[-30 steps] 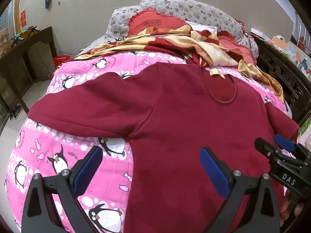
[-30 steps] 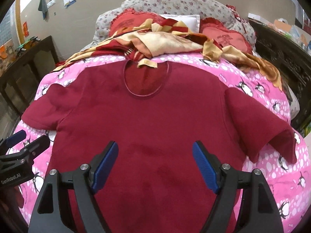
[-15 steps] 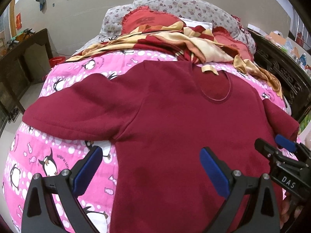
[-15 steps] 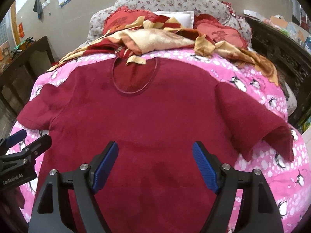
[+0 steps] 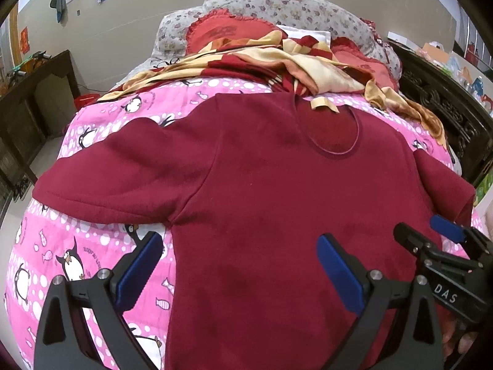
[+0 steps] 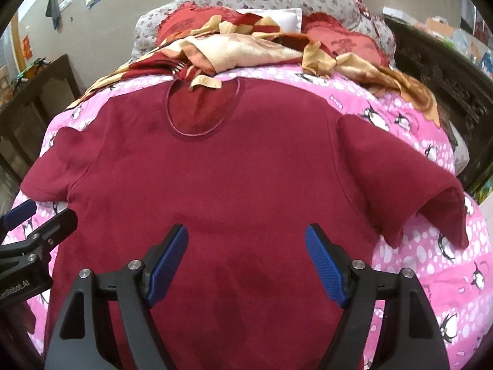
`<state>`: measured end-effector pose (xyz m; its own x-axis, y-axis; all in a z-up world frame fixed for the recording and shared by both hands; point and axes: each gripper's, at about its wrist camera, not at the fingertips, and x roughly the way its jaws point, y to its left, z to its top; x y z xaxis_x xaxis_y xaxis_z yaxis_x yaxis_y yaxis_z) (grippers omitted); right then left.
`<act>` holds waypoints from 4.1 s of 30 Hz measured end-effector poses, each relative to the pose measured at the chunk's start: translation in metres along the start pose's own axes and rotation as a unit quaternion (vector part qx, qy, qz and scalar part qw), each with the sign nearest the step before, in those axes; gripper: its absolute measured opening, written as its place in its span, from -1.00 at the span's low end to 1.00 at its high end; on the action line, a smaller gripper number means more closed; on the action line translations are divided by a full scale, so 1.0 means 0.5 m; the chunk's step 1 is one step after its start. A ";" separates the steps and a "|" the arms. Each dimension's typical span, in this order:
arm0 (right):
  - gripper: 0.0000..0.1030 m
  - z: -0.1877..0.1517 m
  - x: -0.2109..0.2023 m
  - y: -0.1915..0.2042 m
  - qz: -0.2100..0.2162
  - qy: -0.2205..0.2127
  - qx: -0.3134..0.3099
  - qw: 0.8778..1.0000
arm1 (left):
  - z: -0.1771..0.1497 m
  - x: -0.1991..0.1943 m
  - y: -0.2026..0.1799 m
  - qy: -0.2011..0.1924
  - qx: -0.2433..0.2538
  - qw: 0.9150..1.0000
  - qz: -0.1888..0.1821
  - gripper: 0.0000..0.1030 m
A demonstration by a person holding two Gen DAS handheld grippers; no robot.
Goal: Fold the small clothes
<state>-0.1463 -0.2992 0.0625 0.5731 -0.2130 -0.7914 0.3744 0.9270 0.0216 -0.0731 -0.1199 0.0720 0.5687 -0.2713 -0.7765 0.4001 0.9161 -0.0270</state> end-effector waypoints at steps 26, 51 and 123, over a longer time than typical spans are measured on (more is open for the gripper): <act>0.85 0.003 0.029 0.024 -0.009 0.015 0.001 1.000 | -0.007 0.019 0.025 0.007 -0.007 1.000 0.002 0.98; 0.85 0.019 0.065 0.051 -0.008 0.025 0.004 1.000 | 0.005 0.041 0.065 0.011 -0.041 0.999 0.004 0.98; 0.85 0.035 0.113 0.162 0.046 0.071 -0.028 0.996 | 0.113 0.003 0.645 -0.101 -0.328 0.939 -0.027 -0.80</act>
<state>-0.0710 -0.2417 0.0300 0.4930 -0.0842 -0.8660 0.2822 0.9570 0.0676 0.0973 0.1586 0.0978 0.7120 -0.3119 -0.6290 -0.0586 0.8663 -0.4960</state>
